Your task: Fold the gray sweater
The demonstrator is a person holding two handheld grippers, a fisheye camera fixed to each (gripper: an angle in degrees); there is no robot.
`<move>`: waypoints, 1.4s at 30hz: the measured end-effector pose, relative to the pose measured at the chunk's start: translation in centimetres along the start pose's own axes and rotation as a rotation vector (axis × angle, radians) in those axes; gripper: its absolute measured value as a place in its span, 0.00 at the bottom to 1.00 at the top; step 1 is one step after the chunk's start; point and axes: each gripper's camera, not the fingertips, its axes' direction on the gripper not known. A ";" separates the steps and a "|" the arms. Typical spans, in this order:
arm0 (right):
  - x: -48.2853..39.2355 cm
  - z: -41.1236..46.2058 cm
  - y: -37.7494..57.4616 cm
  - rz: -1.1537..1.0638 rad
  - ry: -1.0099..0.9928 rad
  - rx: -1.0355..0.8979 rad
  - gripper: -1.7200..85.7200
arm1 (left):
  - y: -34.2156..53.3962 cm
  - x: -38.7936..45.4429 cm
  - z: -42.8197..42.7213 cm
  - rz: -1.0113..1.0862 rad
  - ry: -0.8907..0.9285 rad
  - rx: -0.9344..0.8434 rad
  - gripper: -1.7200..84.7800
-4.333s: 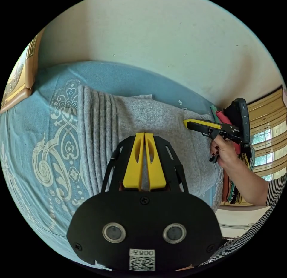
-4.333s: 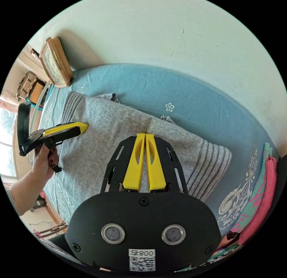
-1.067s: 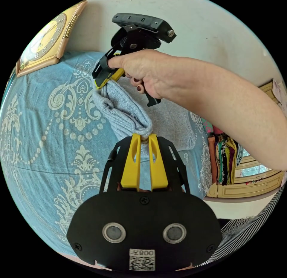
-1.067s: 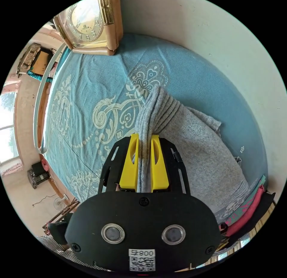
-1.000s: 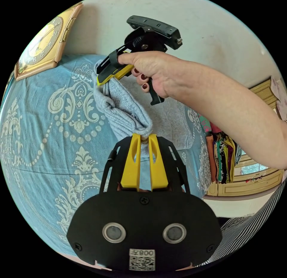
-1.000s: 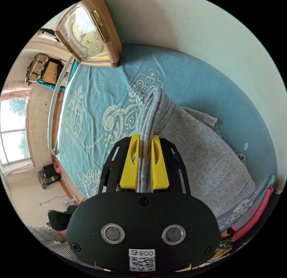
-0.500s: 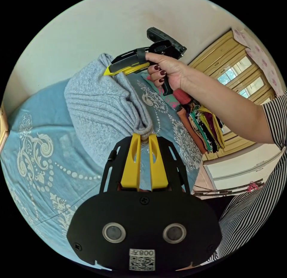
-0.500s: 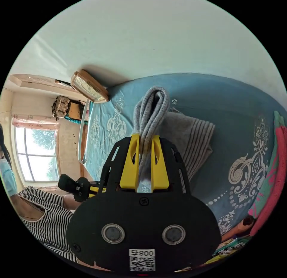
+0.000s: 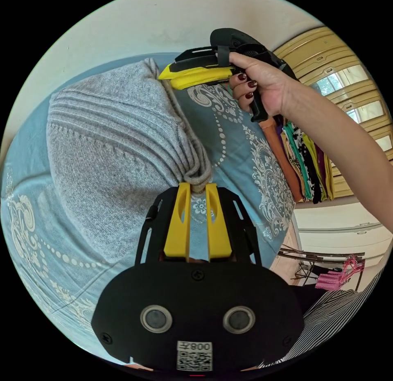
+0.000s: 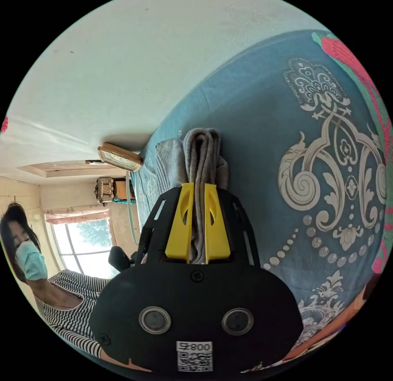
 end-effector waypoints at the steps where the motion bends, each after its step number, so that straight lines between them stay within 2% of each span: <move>1: 0.6 -1.1 1.1 0.002 0.018 0.034 0.06 | -0.4 0.4 0.0 -0.003 0.006 0.010 0.10; 3: 0.5 -2.2 3.2 -0.042 0.001 0.069 0.05 | -0.6 1.1 -0.1 -0.010 0.011 0.026 0.10; 6: -1.4 -1.4 7.1 -0.175 0.013 0.023 0.03 | -0.8 2.2 0.1 -0.016 0.010 0.048 0.11; 9: -2.5 2.1 10.1 -0.275 0.098 -0.136 0.02 | -1.1 2.9 0.6 -0.013 0.028 0.074 0.11; 12: -1.0 5.8 11.9 -0.318 0.312 -0.284 0.02 | -1.1 2.9 0.9 -0.014 0.048 0.080 0.11; 15: 0.6 5.8 13.2 -0.315 0.277 -0.282 0.02 | 0.5 2.5 0.0 -0.025 0.065 0.092 0.08; 17: 0.8 4.9 14.5 -0.323 0.297 -0.262 0.02 | 2.7 1.2 -1.9 -0.072 0.091 0.167 0.05; 21: 0.1 4.8 17.6 -0.396 0.343 -0.274 0.02 | 5.3 -1.4 -3.7 -0.174 0.012 0.223 0.03; 26: 2.5 6.7 21.2 -0.440 0.611 -0.331 0.02 | 5.3 -4.4 0.2 -0.238 0.034 0.125 0.02; 31: 6.3 5.1 22.3 -0.356 0.544 -0.325 0.02 | 4.1 -4.1 2.3 -0.152 -0.022 0.070 0.03; 36: 8.2 4.9 25.1 -0.376 0.576 -0.303 0.02 | 6.9 -6.0 1.3 -0.157 0.042 0.097 0.04; 40: 10.7 2.8 27.8 -0.336 0.476 -0.225 0.03 | 11.7 -9.2 -2.3 -0.272 -0.007 0.229 0.10; 42: 11.9 1.4 29.3 -0.304 0.428 -0.162 0.05 | 13.4 -11.8 -2.7 -0.353 0.050 0.261 0.13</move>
